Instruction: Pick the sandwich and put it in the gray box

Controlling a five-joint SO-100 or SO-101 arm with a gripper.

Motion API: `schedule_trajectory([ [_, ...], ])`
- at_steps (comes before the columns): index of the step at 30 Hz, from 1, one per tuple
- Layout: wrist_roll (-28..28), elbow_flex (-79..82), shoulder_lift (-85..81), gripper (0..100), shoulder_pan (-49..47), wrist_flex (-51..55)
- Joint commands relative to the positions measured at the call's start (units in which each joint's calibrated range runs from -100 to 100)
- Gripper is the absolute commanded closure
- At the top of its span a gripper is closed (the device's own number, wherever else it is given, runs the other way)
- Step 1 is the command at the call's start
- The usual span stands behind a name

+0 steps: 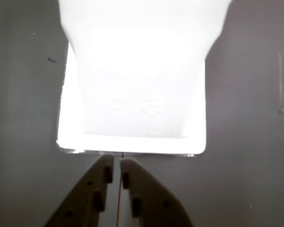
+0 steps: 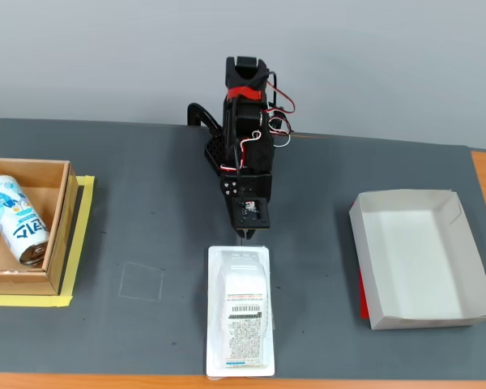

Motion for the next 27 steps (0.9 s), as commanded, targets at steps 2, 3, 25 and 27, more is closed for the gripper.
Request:
schedule_trajectory([
  [2, -0.1, -7.2, 6.0, 98, -0.7, -0.7],
  [3, -0.1, -8.0, 6.8, 98, -1.1, -0.7],
  [25, -0.2, -32.6, 34.2, 98, -3.1, -13.2],
  [27, -1.1, -35.3, 37.4, 98, -3.1, -13.7],
])
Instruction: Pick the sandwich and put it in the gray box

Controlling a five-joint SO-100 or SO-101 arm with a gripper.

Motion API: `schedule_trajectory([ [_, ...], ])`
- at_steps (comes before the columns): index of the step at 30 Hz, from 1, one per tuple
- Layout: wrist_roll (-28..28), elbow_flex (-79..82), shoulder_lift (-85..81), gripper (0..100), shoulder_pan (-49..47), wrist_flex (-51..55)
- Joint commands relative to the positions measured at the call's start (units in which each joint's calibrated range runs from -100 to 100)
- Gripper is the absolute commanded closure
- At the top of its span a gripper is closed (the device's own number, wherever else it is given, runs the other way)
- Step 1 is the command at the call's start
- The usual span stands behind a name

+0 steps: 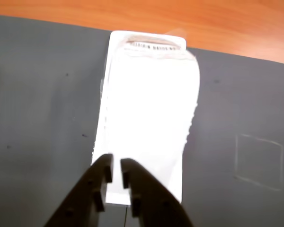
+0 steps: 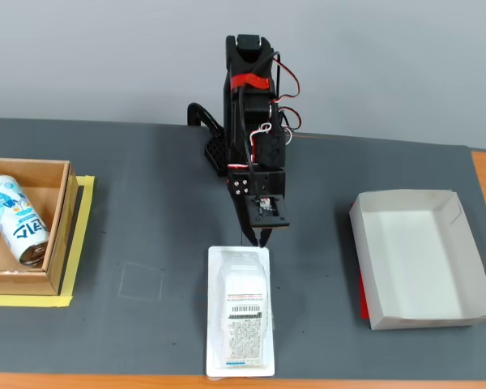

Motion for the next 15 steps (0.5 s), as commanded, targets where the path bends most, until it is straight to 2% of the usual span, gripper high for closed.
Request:
schedule_trajectory([
  [1, -1.7, -7.1, 5.6, 98, -0.3, -1.3],
  [10, -6.7, -22.6, 21.5, 98, -0.1, -1.3],
  [15, -7.4, -26.7, 26.6, 98, 0.0, -1.0],
])
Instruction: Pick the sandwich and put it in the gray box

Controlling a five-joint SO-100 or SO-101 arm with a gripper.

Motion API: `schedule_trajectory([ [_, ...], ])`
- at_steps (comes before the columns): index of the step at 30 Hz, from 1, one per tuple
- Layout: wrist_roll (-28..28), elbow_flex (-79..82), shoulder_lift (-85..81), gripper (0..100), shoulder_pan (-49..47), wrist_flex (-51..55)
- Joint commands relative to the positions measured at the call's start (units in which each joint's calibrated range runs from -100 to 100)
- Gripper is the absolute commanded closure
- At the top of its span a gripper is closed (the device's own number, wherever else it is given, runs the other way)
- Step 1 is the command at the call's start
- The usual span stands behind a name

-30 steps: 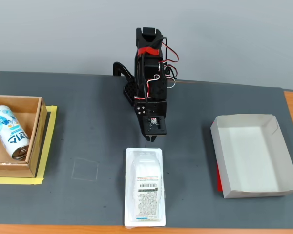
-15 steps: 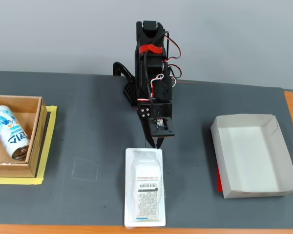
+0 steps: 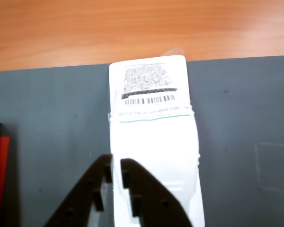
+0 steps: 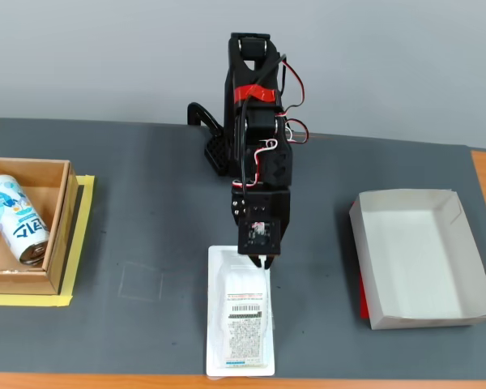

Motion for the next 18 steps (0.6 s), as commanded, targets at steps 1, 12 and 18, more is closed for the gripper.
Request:
schedule_trajectory([
  [1, -0.4, -5.3, 2.7, 98, 0.0, -0.4],
  [12, 0.2, -5.2, 3.8, 97, 0.1, 0.0],
  [18, 0.2, -5.6, 3.8, 80, -0.2, 3.7],
])
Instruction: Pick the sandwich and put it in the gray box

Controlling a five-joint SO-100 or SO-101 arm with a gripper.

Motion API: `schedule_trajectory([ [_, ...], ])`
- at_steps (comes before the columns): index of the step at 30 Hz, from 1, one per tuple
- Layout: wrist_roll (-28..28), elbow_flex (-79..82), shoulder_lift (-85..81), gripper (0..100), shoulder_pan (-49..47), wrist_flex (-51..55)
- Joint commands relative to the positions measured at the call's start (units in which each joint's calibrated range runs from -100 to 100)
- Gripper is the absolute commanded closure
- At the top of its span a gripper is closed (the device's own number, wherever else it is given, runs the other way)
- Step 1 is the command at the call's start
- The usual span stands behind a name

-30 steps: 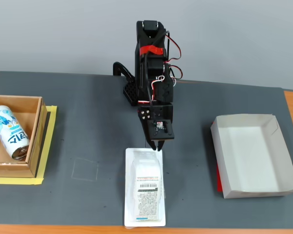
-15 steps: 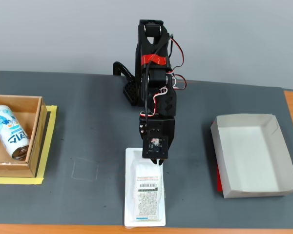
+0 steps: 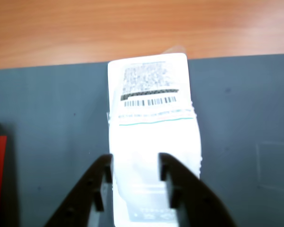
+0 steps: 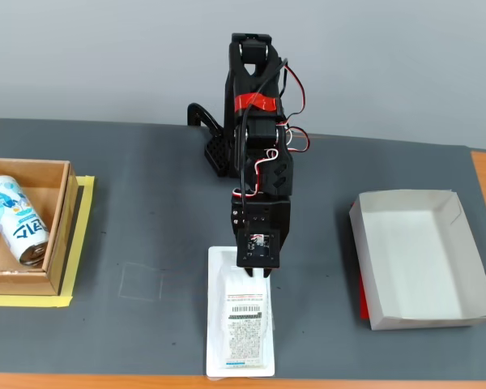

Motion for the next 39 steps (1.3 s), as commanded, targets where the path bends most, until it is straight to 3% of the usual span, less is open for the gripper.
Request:
schedule_trajectory([
  [1, 0.2, -2.6, 0.1, 77, -0.2, 3.9],
  [7, 0.3, -2.6, 0.1, 70, -0.2, 7.1],
  [21, 2.9, -2.2, 0.3, 69, -2.6, 6.3],
  [27, 3.6, -2.0, 0.4, 61, -3.3, 6.5],
  [39, 3.6, -6.7, 7.4, 60, -3.3, 6.2],
])
